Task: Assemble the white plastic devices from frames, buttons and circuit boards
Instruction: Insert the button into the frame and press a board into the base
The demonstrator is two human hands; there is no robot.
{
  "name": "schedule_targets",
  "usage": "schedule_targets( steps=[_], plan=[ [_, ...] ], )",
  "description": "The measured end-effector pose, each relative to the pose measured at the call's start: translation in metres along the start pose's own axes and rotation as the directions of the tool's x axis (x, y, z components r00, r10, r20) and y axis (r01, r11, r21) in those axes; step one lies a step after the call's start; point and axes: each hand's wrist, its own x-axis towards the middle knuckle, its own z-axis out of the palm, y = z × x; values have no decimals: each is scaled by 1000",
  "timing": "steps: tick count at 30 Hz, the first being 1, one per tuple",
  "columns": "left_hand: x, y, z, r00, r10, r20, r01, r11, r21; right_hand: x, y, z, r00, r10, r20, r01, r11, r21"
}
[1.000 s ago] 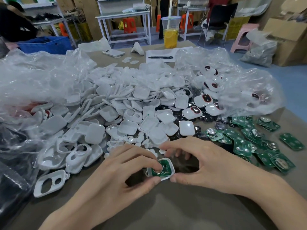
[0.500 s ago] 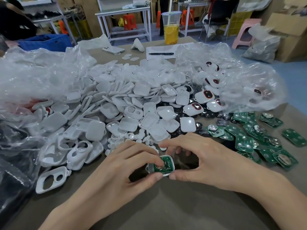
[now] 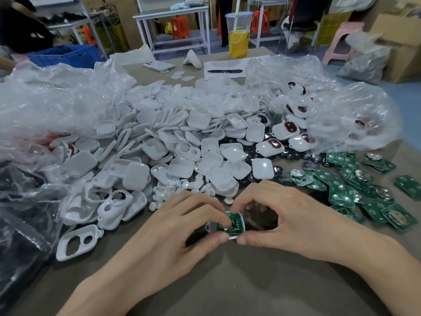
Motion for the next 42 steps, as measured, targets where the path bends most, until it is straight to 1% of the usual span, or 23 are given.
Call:
schedule_targets(
  steps=[4,10,16,19,22,24,26,30,35,42],
  plan=[
    [-1,0,2,1000,6,-10,-6,1000,13,0,-1,0,1000,-2,18,2,1000,8],
    [-1,-1,1,1000,11,2,-11,1000,17,1,0,0,1000,-11,6,11,1000,29],
    [-1,1,-1,1000,-14,24,13,999,30,1,0,0,1000,-16,-6,16,999,28],
    [-2,3,-4,999,-25,-40,26,999,23,1,-1,0,1000,-12,-9,12,1000,26],
    [-3,4,-8,986,-84,-146,88,996,21,1,-1,0,1000,-1,-2,1,1000,21],
    [-2,5,-10,979,-100,-177,106,994,22,0,-1,0,1000,-2,0,2,1000,13],
    [-2,7,-11,984,-78,-163,83,996,22,0,-1,0,1000,-2,-3,2,1000,18],
    [-2,10,-12,998,-4,-70,5,1000,11,-1,-1,0,1000,-5,1,5,1000,12],
    [-2,10,-12,1000,3,-8,-3,1000,-4,-1,0,0,1000,-19,18,19,1000,-2],
    [-3,7,-12,1000,13,5,-13,1000,-16,0,0,1,999,-29,17,29,999,-12]
  ],
)
